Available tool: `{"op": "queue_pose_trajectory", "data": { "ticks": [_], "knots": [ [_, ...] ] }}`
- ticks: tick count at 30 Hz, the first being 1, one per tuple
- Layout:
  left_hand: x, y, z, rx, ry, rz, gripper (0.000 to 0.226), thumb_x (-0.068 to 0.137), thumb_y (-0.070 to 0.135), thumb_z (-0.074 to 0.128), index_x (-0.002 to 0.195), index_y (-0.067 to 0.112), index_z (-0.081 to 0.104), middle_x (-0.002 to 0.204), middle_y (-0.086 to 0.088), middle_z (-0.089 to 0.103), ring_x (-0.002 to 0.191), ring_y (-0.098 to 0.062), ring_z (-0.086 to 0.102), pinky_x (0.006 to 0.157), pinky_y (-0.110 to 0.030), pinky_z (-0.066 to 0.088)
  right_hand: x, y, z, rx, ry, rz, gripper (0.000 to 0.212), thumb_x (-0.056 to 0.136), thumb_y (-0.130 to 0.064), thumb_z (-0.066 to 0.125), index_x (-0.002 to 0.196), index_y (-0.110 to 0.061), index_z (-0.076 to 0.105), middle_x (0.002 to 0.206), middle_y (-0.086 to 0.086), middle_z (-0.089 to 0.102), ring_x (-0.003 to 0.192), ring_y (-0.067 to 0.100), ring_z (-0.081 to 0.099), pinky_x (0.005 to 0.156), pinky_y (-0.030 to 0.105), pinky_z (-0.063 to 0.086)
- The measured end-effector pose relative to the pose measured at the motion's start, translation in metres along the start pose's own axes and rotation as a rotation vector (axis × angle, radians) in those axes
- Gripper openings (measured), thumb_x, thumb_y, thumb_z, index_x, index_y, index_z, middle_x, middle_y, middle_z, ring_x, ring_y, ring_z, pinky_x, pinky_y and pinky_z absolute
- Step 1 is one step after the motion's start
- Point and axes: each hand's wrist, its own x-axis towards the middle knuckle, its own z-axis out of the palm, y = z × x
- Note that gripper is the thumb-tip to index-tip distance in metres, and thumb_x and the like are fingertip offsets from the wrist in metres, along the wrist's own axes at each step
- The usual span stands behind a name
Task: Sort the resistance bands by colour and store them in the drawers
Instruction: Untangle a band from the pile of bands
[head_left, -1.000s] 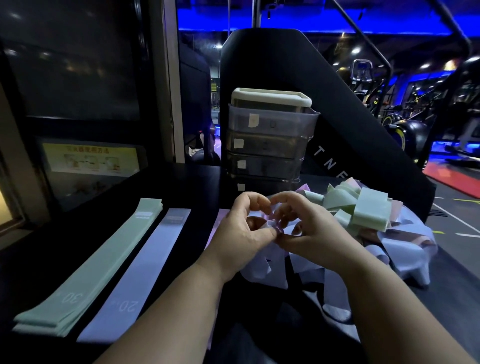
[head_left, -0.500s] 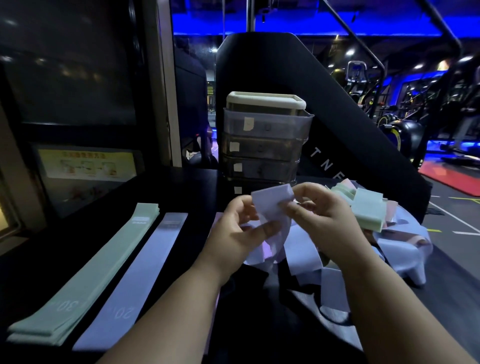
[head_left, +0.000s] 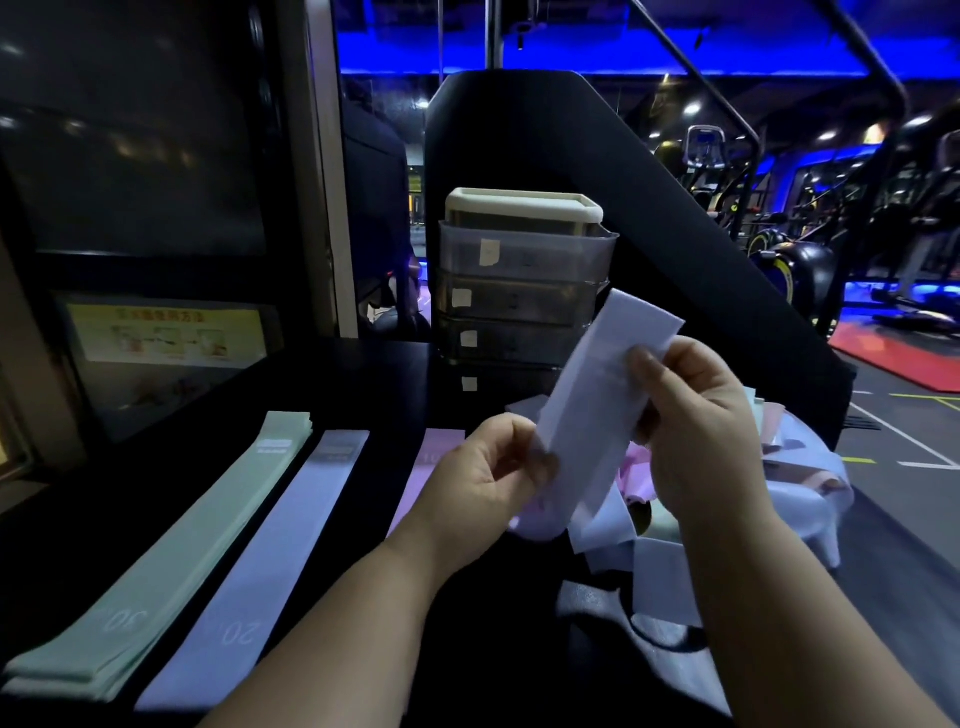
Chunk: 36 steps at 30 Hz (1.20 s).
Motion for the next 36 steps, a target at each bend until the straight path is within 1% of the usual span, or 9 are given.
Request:
{"op": "queue_pose_trajectory", "data": {
  "ticks": [4, 13, 17, 19, 22, 26, 30, 33, 36],
  "knots": [
    [-0.002, -0.002, 0.0, 0.079, -0.084, 0.018, 0.024, 0.085, 0.035, 0.067, 0.096, 0.015, 0.061, 0.079, -0.001, 0.065, 0.07, -0.016, 0.058, 0.067, -0.025, 0.047, 0.005, -0.004, -0.009, 0.108, 0.132, 0.071, 0.017, 0.096, -0.012, 0.054, 0.083, -0.018, 0.063, 0.066, -0.001, 0.055, 0.059, 0.012, 0.048, 0.06, 0.029, 0.039],
    [0.001, -0.006, -0.001, 0.126, -0.113, -0.039, 0.024, 0.084, 0.043, 0.052, 0.093, 0.022, 0.06, 0.102, -0.007, 0.061, 0.087, -0.008, 0.055, 0.085, -0.035, 0.045, 0.011, 0.001, -0.018, 0.061, 0.25, 0.152, 0.012, 0.098, -0.008, 0.052, 0.089, -0.013, 0.059, 0.071, 0.003, 0.054, 0.059, 0.011, 0.051, 0.056, 0.026, 0.042],
    [0.0, -0.008, 0.001, 0.151, -0.147, -0.088, 0.025, 0.074, 0.053, 0.059, 0.087, 0.033, 0.055, 0.097, -0.009, 0.065, 0.084, -0.012, 0.058, 0.088, -0.045, 0.049, 0.015, 0.003, -0.026, 0.058, 0.329, 0.146, 0.019, 0.097, -0.007, 0.051, 0.082, -0.015, 0.057, 0.066, -0.001, 0.052, 0.053, 0.007, 0.048, 0.048, 0.019, 0.041],
    [-0.001, -0.01, 0.0, 0.125, -0.171, -0.105, 0.026, 0.073, 0.052, 0.065, 0.088, 0.033, 0.055, 0.095, -0.005, 0.067, 0.084, -0.009, 0.059, 0.085, -0.039, 0.05, 0.018, 0.004, -0.032, 0.03, 0.386, 0.15, 0.021, 0.096, -0.006, 0.051, 0.079, -0.016, 0.056, 0.065, 0.0, 0.05, 0.053, 0.008, 0.045, 0.049, 0.021, 0.037],
    [-0.002, -0.007, 0.0, 0.081, -0.216, -0.116, 0.019, 0.084, 0.041, 0.067, 0.088, 0.026, 0.056, 0.073, 0.016, 0.061, 0.071, 0.001, 0.055, 0.072, -0.016, 0.043, 0.022, 0.006, -0.041, 0.031, 0.443, 0.168, 0.022, 0.095, -0.004, 0.051, 0.078, -0.017, 0.057, 0.066, 0.001, 0.053, 0.054, 0.007, 0.049, 0.051, 0.02, 0.04],
    [-0.004, -0.003, -0.004, 0.156, -0.223, -0.091, 0.046, 0.072, 0.061, 0.064, 0.09, 0.019, 0.06, 0.076, 0.01, 0.056, 0.074, -0.003, 0.051, 0.071, -0.014, 0.042, 0.028, 0.006, -0.06, 0.03, 0.53, 0.171, 0.019, 0.092, -0.006, 0.053, 0.077, -0.016, 0.057, 0.065, 0.002, 0.052, 0.051, 0.008, 0.048, 0.054, 0.023, 0.039],
    [-0.005, 0.0, -0.006, 0.081, -0.246, -0.157, 0.025, 0.075, 0.032, 0.066, 0.095, 0.018, 0.061, 0.086, 0.01, 0.061, 0.084, -0.003, 0.057, 0.079, -0.019, 0.045, 0.029, 0.007, -0.07, 0.014, 0.564, 0.214, 0.017, 0.09, -0.01, 0.055, 0.075, -0.017, 0.058, 0.062, 0.002, 0.052, 0.054, 0.015, 0.045, 0.068, 0.035, 0.041],
    [-0.006, 0.005, -0.006, 0.022, -0.256, -0.19, 0.034, 0.067, 0.011, 0.054, 0.1, 0.017, 0.058, 0.094, 0.007, 0.062, 0.084, -0.004, 0.055, 0.074, -0.017, 0.044, 0.03, 0.005, -0.073, 0.014, 0.612, 0.187, 0.025, 0.094, -0.006, 0.051, 0.072, -0.018, 0.053, 0.063, 0.0, 0.05, 0.052, 0.009, 0.045, 0.052, 0.02, 0.039],
    [-0.005, 0.001, -0.007, 0.12, -0.187, -0.157, 0.04, 0.068, 0.006, 0.053, 0.103, 0.025, 0.058, 0.097, 0.01, 0.066, 0.083, -0.011, 0.054, 0.076, -0.027, 0.045, 0.032, 0.002, -0.075, 0.017, 0.643, 0.191, 0.024, 0.096, -0.008, 0.051, 0.074, -0.02, 0.052, 0.067, -0.001, 0.051, 0.054, 0.008, 0.046, 0.046, 0.017, 0.037]
  ]
}}
